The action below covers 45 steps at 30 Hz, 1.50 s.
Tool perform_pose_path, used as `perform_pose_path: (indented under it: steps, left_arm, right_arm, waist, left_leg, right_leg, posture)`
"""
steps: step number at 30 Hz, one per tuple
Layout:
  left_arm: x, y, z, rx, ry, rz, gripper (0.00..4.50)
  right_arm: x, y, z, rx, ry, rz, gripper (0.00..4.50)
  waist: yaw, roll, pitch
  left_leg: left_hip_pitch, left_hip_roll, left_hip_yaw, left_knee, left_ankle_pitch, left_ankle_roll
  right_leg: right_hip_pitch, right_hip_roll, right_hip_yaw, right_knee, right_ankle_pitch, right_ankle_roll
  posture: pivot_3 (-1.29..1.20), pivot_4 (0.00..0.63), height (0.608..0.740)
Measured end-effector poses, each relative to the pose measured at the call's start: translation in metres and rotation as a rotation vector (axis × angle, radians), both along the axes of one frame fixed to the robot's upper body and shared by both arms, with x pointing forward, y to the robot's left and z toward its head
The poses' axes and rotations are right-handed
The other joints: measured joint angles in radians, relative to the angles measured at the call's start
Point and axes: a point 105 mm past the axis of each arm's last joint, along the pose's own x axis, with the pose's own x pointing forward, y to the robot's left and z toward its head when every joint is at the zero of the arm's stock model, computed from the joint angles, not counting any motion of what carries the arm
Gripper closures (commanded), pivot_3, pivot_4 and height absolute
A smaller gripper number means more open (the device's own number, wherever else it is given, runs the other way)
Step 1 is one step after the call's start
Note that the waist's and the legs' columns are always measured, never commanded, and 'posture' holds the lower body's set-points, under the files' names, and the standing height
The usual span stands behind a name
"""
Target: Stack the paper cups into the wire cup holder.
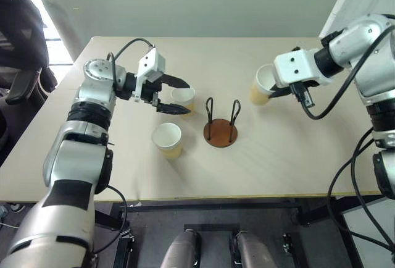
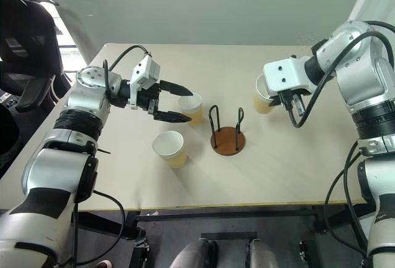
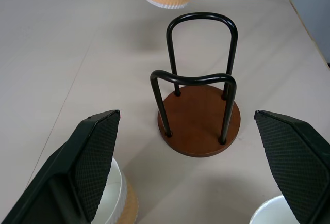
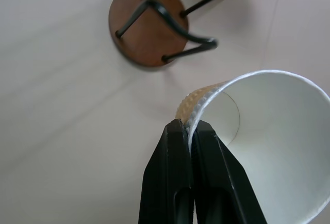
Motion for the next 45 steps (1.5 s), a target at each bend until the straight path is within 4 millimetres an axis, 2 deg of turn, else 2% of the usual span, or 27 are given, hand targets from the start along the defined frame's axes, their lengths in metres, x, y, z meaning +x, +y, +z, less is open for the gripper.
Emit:
perform_pose_path:
  steps: [3, 9, 13, 19, 28, 45]
  left_arm:
    - [0.000, 0.000, -0.002, 0.000, 0.003, 0.001, 0.00]
    - [0.001, -0.005, -0.008, 0.004, 0.015, -0.012, 0.00]
    - [0.001, -0.005, -0.011, 0.009, 0.025, -0.007, 0.00]
    - [0.002, -0.008, -0.006, 0.008, 0.006, -0.016, 0.00]
    - [0.002, -0.006, -0.004, 0.008, 0.002, -0.011, 0.00]
    - [0.004, -0.005, -0.001, 0.011, -0.002, 0.001, 0.00]
  right_arm:
    - [-0.004, 0.009, 0.005, 0.017, -0.009, 0.022, 4.47]
    - [-0.020, 0.042, 0.012, 0.067, -0.010, 0.116, 4.47]
    - [-0.024, 0.049, 0.013, 0.087, 0.000, 0.129, 4.47]
    - [-0.024, 0.060, 0.011, 0.114, 0.009, 0.147, 4.47]
    - [-0.025, 0.069, 0.008, 0.117, 0.012, 0.179, 4.47]
    - [-0.023, 0.068, -0.006, 0.082, 0.026, 0.185, 4.47]
  waist:
    - [-0.001, 0.000, 0.000]
    - [-0.002, 0.000, 0.000]
    - [-0.001, 0.000, 0.000]
    - [-0.002, 0.000, 0.000]
    - [-0.001, 0.000, 0.000]
    - [-0.002, 0.000, 0.000]
  left_leg:
    - [0.000, 0.000, 0.000, 0.000, 0.000, 0.000]
    - [0.000, 0.000, -0.001, 0.000, -0.001, -0.001]
    - [0.000, 0.000, -0.001, 0.000, -0.001, -0.001]
    - [0.000, 0.000, -0.001, 0.000, 0.000, -0.001]
    - [0.000, 0.000, -0.001, 0.000, 0.000, -0.001]
    - [-0.001, 0.000, -0.002, 0.001, 0.000, -0.001]
  right_leg:
    - [0.000, 0.000, 0.000, 0.000, 0.000, 0.000]
    - [0.000, 0.000, -0.001, 0.001, -0.001, -0.001]
    - [0.000, 0.000, -0.001, 0.000, -0.001, -0.001]
    - [-0.001, 0.000, -0.001, 0.001, -0.001, -0.001]
    - [-0.001, 0.000, -0.001, 0.001, -0.001, -0.001]
    - [-0.001, 0.000, -0.002, 0.001, -0.002, -0.001]
  posture:
    - [0.00, 0.150, 0.740]
    - [0.00, 0.150, 0.740]
    - [0.00, 0.150, 0.740]
    - [0.00, 0.150, 0.740]
    - [0.00, 0.150, 0.740]
    - [0.00, 0.150, 0.740]
